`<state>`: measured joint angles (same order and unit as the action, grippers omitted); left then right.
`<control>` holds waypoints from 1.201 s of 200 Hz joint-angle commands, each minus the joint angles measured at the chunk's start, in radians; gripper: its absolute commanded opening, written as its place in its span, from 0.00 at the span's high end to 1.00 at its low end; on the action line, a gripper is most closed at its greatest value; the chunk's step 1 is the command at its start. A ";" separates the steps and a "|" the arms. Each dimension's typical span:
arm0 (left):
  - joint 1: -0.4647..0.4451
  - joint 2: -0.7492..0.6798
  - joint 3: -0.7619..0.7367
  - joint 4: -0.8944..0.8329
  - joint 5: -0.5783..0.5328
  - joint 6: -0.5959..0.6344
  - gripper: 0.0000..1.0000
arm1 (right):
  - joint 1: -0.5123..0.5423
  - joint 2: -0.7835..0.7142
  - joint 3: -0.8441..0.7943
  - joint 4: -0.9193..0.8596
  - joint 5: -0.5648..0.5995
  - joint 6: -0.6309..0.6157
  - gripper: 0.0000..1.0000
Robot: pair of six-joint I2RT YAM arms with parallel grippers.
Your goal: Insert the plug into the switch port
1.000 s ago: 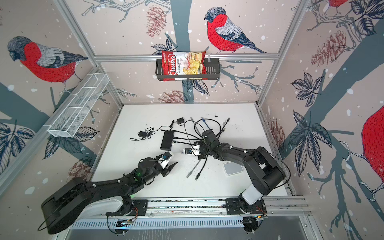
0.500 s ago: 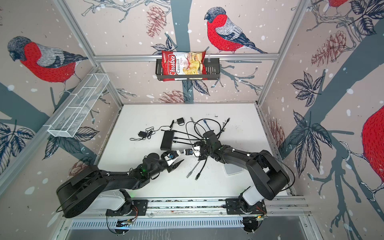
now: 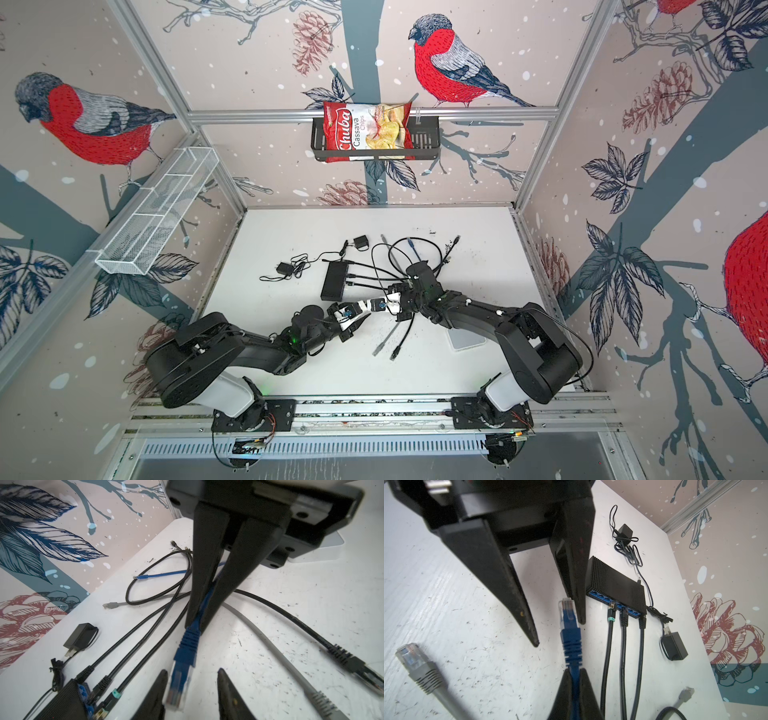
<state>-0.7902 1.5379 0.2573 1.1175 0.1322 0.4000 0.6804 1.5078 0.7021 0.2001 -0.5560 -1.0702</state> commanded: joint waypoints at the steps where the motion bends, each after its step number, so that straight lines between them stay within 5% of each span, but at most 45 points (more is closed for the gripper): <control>1: 0.000 0.002 -0.008 0.111 -0.028 0.032 0.64 | 0.003 -0.004 0.007 -0.011 -0.009 0.005 0.97; 82: 0.000 -0.010 0.002 0.034 0.007 0.068 0.87 | 0.008 0.002 0.024 -0.035 -0.006 -0.004 0.96; 118: 0.000 -0.013 0.003 0.036 0.002 0.079 0.88 | 0.017 0.003 0.037 -0.067 -0.059 -0.027 0.83; 240: 0.001 -0.015 -0.012 0.026 0.015 0.066 0.88 | 0.021 -0.039 0.025 -0.023 -0.057 -0.023 0.76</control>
<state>-0.7902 1.5173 0.2523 1.1301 0.1558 0.4744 0.6998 1.4860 0.7307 0.1524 -0.5617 -1.0782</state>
